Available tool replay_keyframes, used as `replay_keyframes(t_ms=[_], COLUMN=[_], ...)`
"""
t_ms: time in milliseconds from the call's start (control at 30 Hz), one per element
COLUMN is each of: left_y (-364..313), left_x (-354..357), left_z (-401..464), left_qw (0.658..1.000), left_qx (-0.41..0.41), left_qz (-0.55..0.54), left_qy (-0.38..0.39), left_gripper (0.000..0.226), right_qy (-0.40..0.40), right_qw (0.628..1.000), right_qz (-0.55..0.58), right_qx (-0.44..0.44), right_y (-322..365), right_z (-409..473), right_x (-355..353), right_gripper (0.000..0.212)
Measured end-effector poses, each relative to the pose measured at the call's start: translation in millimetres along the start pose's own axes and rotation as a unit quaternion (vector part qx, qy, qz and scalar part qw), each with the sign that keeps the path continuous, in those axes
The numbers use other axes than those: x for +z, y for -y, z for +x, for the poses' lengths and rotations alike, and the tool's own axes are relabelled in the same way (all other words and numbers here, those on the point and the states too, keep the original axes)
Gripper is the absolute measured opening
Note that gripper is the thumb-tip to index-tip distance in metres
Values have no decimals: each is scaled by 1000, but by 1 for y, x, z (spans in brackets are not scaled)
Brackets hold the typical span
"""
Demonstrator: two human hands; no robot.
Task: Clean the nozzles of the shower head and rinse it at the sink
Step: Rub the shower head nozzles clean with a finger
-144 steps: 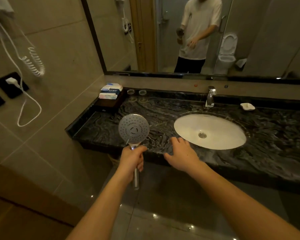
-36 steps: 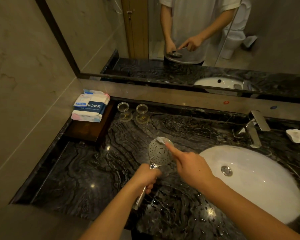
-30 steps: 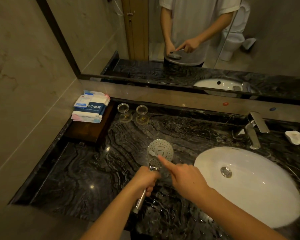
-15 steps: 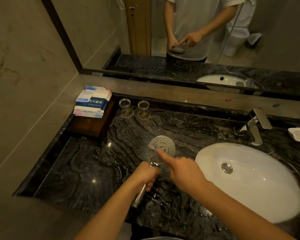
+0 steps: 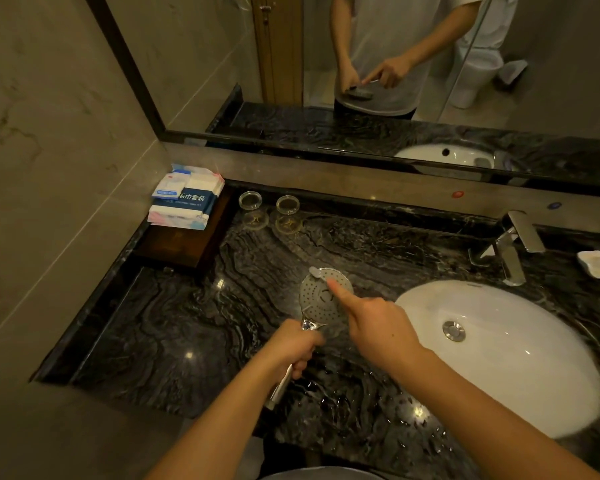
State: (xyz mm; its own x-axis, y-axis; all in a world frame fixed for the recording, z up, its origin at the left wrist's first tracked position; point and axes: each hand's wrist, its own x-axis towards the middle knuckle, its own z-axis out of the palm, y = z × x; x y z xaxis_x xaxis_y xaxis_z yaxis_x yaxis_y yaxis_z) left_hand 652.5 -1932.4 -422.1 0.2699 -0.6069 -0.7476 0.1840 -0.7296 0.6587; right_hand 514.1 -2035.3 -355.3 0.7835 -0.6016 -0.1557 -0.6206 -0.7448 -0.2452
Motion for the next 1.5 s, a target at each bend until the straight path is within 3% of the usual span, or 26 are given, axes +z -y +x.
replay_keyframes(t_ms=[167, 500, 767, 967, 1167, 1500], left_y=[1, 1, 4, 1, 7, 17], left_x=[1, -12, -22, -32, -25, -39], left_z=[-6, -7, -8, -7, -2, -1], left_qw=[1000, 1000, 990, 997, 996, 997], left_qx=[6, -14, 19, -14, -18, -33], left_qz=[8, -1, 142, 76, 80, 64], left_qy=[-5, 4, -2, 22, 19, 22], left_gripper=[2, 11, 3, 8, 9, 18], right_qy=[71, -14, 89, 64, 81, 46], right_qw=[996, 1000, 989, 990, 989, 994], right_qz=[1, 12, -8, -13, -22, -25], right_qx=[-50, -16, -116, -127, -120, -93], right_y=[20, -6, 3, -13, -7, -17], right_z=[-17, -2, 0, 1, -2, 3], right_x=[17, 9, 13, 5, 10, -2], right_gripper=[72, 75, 65, 63, 67, 61])
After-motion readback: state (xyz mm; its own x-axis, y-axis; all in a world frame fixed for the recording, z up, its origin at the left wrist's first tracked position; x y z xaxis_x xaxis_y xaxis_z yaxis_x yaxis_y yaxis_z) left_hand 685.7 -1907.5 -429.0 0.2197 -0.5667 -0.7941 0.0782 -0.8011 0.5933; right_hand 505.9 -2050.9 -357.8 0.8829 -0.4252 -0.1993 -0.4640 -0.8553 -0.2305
